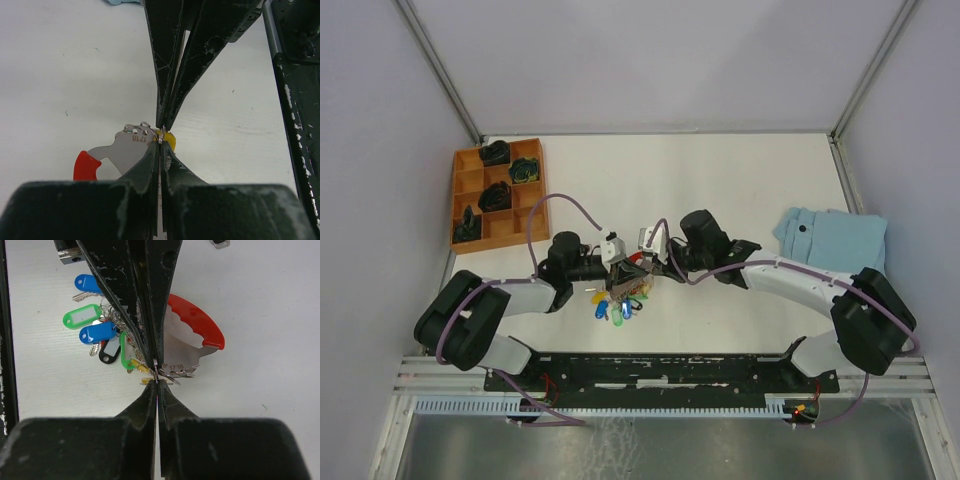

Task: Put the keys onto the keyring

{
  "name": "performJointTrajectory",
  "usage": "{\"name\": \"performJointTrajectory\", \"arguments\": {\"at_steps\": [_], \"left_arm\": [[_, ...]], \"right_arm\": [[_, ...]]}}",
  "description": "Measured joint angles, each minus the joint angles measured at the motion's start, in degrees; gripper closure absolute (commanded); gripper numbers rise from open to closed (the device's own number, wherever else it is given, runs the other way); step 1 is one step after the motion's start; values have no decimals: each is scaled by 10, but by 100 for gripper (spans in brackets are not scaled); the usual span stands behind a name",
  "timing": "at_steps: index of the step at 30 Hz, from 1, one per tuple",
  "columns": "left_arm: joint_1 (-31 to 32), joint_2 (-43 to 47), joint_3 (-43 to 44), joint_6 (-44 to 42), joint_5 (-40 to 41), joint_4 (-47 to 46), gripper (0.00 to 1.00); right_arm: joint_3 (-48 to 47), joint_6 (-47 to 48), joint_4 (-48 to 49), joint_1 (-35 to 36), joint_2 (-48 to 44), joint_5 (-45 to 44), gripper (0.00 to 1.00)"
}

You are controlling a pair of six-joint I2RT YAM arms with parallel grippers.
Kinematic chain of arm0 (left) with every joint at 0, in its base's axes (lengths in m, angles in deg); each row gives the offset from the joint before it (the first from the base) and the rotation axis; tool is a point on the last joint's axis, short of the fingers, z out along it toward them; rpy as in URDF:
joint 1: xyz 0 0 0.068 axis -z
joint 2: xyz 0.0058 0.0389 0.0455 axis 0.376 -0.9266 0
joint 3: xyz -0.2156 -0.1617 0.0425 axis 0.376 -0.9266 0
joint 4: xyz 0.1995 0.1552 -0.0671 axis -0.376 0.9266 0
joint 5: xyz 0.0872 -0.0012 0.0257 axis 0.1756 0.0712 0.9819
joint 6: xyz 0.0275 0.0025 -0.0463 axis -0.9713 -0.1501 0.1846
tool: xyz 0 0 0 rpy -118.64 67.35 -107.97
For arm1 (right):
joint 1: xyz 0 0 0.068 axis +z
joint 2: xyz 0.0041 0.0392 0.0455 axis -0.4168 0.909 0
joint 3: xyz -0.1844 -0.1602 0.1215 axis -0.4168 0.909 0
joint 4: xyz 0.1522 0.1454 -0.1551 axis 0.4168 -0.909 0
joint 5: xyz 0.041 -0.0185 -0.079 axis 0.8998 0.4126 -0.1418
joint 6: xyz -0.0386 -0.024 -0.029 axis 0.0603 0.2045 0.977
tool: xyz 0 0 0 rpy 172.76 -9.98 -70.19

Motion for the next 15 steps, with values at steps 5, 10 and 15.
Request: {"name": "performJointTrajectory", "arguments": {"at_steps": [5,10,15], "left_arm": [[1,0,0,0,6,11,97],[7,2,0,0,15,7,97],[-1,2,-3,10,15,-25,97]], "right_arm": [[-12,2,-19,0,10,3,85],[-12,-1,-6,-5,6,21,76],[-8,-12,8,-23,-28,41,72]]}}
